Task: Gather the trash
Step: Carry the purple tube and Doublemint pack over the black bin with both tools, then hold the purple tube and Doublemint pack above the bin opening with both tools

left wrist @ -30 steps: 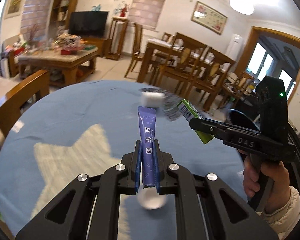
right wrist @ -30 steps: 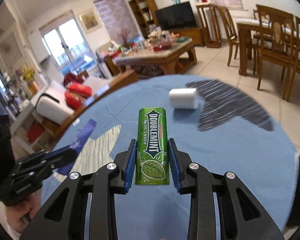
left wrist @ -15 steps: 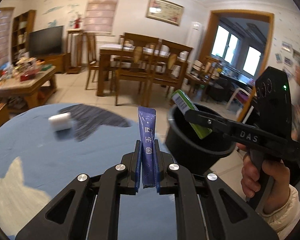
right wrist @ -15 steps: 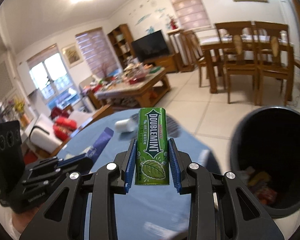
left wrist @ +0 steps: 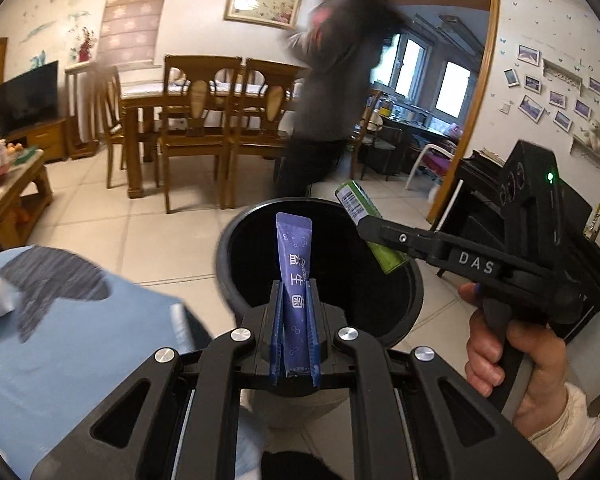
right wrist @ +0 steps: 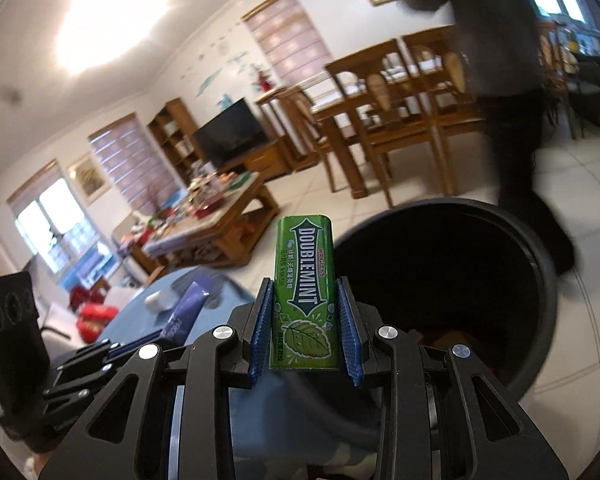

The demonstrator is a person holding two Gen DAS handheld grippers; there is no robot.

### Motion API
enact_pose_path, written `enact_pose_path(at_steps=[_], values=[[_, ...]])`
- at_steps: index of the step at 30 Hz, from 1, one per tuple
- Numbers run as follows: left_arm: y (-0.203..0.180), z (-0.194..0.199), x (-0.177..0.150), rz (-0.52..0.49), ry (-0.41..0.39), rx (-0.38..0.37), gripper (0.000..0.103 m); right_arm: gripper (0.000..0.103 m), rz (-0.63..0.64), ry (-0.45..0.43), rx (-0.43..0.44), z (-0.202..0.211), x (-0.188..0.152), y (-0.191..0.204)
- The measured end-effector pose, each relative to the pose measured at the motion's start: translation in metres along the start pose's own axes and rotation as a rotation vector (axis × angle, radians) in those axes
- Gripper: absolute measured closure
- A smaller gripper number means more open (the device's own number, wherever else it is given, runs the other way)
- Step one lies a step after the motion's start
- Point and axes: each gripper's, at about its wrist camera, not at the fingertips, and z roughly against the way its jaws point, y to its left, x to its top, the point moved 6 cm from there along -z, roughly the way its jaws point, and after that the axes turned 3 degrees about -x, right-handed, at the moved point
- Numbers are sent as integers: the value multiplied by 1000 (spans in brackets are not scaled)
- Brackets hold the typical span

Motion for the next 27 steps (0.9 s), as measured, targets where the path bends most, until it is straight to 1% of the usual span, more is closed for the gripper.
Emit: enact_pose_path(at_steps=[4, 8, 12, 13, 17, 21, 22, 27], values=[[-4, -27, 8, -4, 13, -30, 91, 72, -43, -1, -23, -8, 3, -31], [-10, -56, 7, -17, 45, -45, 91, 72, -84, 1, -35, -19, 6, -54], [-9, -79, -2, -18, 72, -62, 91, 72, -104, 4, -40, -33, 6, -61], [-9, -82, -5, -17, 76, -66, 91, 72, -106, 4, -43, -35, 3, -54], [-4, -88, -10, -10, 87, -77, 91, 72, -115, 6, -52, -45, 4, -55], [-3, -91, -10, 6, 79, -78, 91, 72, -129, 4, -62, -50, 2, -60], [0, -91, -9, 8, 80, -81, 91, 72, -131, 4, -65, -49, -1, -56], [-2, -90, -10, -7, 80, -78, 91, 72, -141, 13, -73, -59, -5, -61]])
